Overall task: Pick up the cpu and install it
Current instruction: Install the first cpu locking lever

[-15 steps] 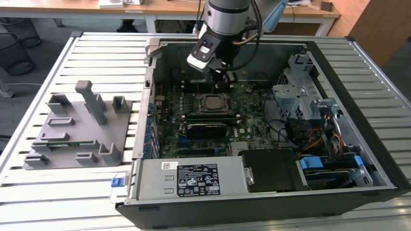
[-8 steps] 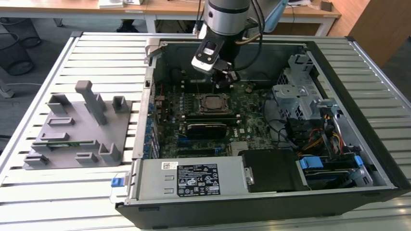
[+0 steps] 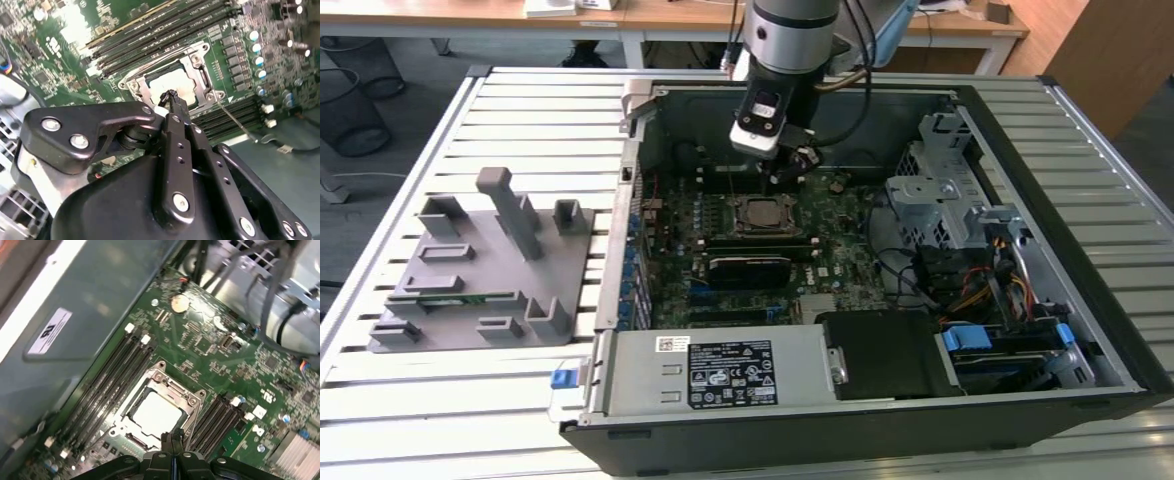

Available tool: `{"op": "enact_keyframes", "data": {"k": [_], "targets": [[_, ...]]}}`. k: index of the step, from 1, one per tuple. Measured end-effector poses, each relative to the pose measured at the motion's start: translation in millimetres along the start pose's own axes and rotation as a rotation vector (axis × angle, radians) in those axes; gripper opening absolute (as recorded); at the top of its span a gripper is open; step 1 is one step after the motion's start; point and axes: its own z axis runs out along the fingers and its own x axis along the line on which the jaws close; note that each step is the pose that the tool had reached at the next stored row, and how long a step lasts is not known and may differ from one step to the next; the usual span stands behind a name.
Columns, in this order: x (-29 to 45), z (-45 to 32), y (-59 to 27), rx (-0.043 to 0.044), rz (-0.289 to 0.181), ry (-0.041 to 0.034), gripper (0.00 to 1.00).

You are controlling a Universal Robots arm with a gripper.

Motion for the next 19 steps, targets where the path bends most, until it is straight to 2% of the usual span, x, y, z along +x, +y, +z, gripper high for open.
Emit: {"op": "enact_keyframes", "data": {"k": [19], "targets": [[0.0,2.8,0.1,-0.0016,-0.346,-0.0063,0.12]]}}
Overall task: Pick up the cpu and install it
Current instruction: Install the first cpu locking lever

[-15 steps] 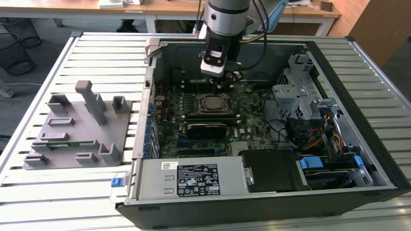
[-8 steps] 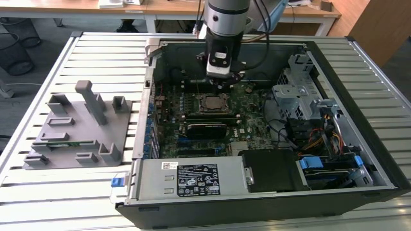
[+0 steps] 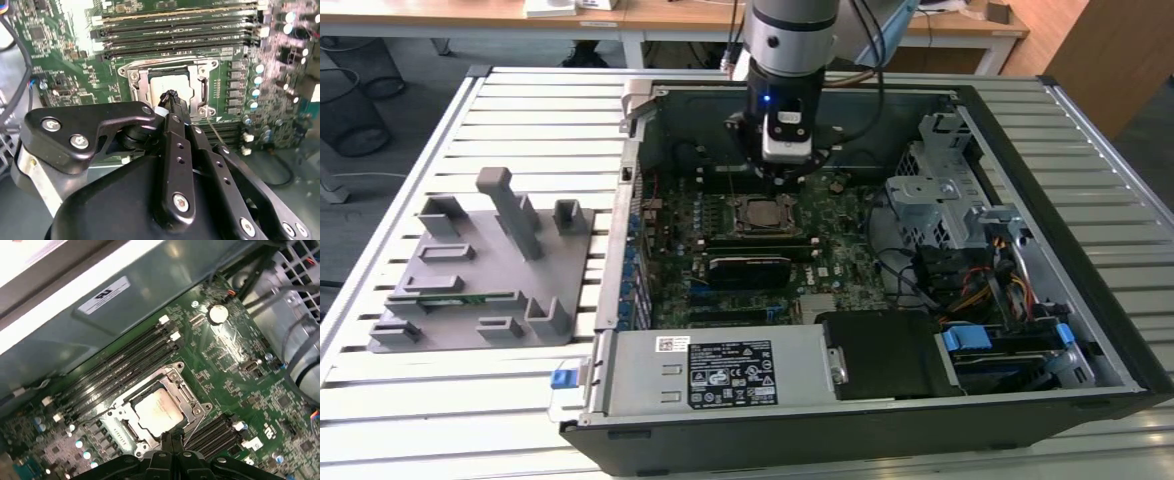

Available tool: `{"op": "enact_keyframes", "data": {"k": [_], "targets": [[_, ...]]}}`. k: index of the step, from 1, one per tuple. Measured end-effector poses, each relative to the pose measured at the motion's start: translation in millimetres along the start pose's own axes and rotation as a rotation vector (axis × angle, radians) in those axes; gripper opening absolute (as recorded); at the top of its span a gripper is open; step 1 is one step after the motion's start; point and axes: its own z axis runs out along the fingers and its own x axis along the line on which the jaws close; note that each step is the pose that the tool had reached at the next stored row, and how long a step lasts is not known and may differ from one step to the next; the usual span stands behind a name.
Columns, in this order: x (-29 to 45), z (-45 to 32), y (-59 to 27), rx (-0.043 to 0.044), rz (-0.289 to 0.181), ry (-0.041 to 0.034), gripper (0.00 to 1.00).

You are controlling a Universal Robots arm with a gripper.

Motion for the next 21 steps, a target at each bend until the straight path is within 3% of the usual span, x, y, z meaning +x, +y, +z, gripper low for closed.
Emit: {"op": "enact_keyframes", "data": {"k": [21], "targets": [[0.0,3.0,0.0,-0.0019,-0.381,-0.0069,0.12]]}}
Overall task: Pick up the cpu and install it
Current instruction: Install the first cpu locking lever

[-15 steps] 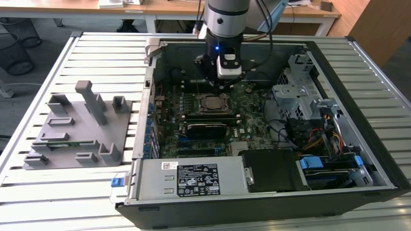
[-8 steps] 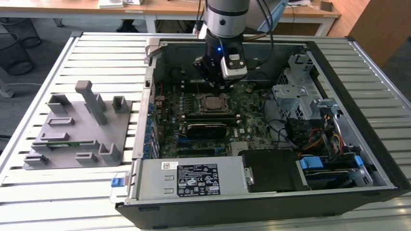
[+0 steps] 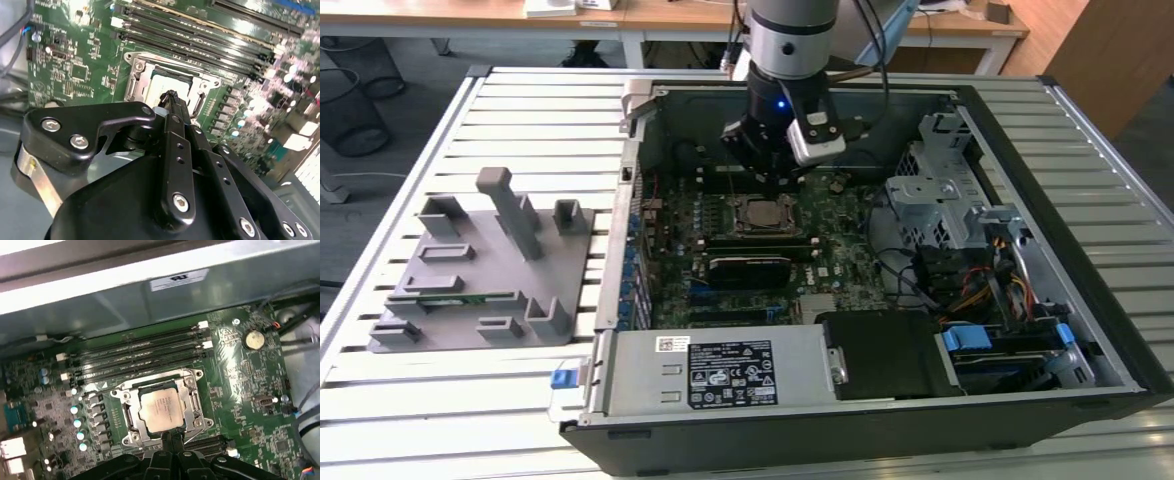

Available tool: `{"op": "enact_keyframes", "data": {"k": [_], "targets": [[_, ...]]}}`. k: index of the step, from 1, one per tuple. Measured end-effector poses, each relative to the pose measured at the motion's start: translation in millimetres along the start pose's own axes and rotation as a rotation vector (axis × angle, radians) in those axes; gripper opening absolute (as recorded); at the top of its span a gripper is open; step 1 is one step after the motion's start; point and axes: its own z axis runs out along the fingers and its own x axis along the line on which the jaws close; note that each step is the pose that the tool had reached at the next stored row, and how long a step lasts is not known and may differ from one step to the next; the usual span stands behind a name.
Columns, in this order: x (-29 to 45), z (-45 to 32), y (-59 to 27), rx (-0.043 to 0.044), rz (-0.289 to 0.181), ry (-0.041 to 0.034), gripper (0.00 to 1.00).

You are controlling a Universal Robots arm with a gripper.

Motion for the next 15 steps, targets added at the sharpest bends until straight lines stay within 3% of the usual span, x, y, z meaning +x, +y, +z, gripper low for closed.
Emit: {"op": "enact_keyframes", "data": {"k": [5,6,9,10,13,15], "targets": [[0.0,0.7,0.0,-0.0014,-0.090,-0.0014,0.12],[0.0,0.8,0.0,-0.0090,-0.100,0.0004,0.12],[-0.1,0.8,0.0,-0.0582,-0.113,0.0162,0.12],[-0.1,0.8,0.1,-0.0658,-0.119,0.0220,0.12],[0.1,0.7,0.0,-0.0638,-0.140,0.0342,0.12],[1.2,0.7,-0.3,-0.0632,-0.151,0.0367,0.12]]}}
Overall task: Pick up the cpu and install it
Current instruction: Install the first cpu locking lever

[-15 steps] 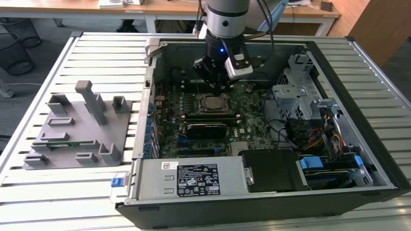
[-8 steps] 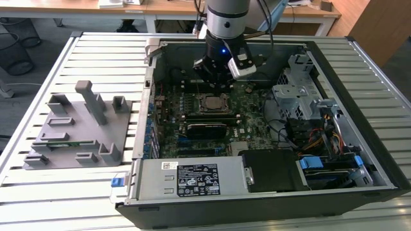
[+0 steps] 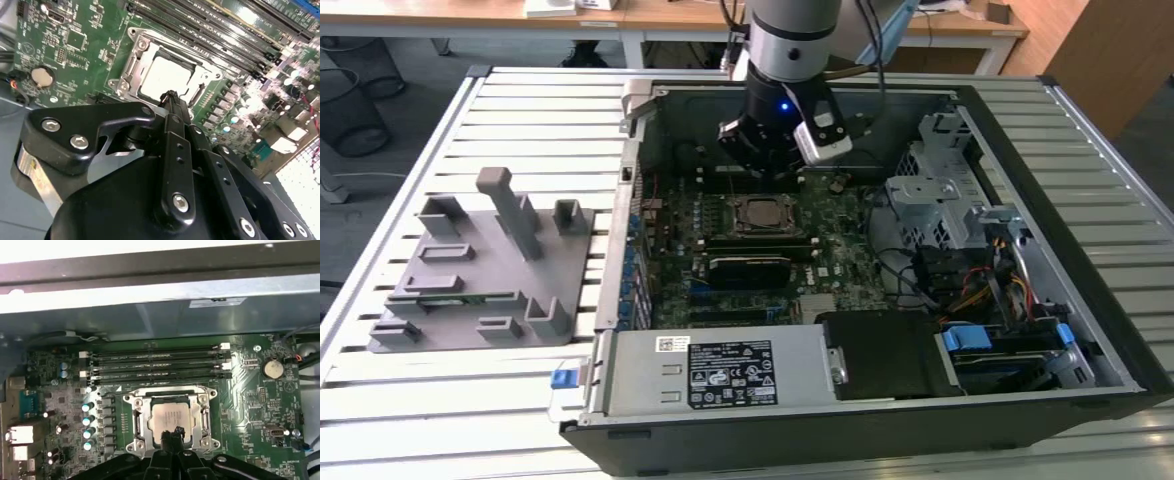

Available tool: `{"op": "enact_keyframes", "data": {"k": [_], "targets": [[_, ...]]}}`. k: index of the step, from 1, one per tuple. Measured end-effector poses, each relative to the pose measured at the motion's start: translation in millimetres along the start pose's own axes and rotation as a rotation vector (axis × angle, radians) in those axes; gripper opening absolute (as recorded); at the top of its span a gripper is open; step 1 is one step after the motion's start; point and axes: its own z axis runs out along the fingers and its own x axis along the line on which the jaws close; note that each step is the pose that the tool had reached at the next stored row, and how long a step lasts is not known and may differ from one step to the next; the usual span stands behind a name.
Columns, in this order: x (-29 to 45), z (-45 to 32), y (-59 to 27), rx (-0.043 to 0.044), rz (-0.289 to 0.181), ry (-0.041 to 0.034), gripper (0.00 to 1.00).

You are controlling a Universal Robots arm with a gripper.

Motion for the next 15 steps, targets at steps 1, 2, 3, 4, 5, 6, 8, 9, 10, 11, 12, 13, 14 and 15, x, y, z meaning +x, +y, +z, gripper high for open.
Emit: {"op": "enact_keyframes", "data": {"k": [1,2,3,4,5,6,8,9,10,11,12,13,14,15], "targets": [[1.5,0.1,0.1,0.0000,-0.003,0.0002,0.12],[3.3,0.2,0.0,-0.0001,-0.004,0.0001,0.12],[5.7,0.3,-0.2,-0.0002,-0.004,0.0001,0.12],[8.0,0.3,-0.3,-0.0001,-0.004,0.0002,0.12],[10.3,0.4,-0.5,-0.0001,-0.004,0.0002,0.12],[12.6,0.4,-0.6,0.0000,-0.004,0.0002,0.12],[17.8,0.6,-1.0,-0.0001,-0.003,0.0002,0.12],[21.1,0.6,-1.2,0.0000,-0.003,0.0001,0.12],[24.3,0.7,-1.5,0.0000,-0.004,0.0002,0.12],[26.7,0.8,-1.7,-0.0002,-0.003,0.0001,0.12],[28.6,0.8,-1.8,-0.0001,-0.003,0.0001,0.12],[30.4,0.9,-1.9,-0.0002,-0.003,0.0001,0.12],[32.7,1.0,-2.1,-0.0003,-0.003,-0.0002,0.12],[34.8,1.0,-2.3,-0.0004,-0.004,-0.0008,0.12]]}}
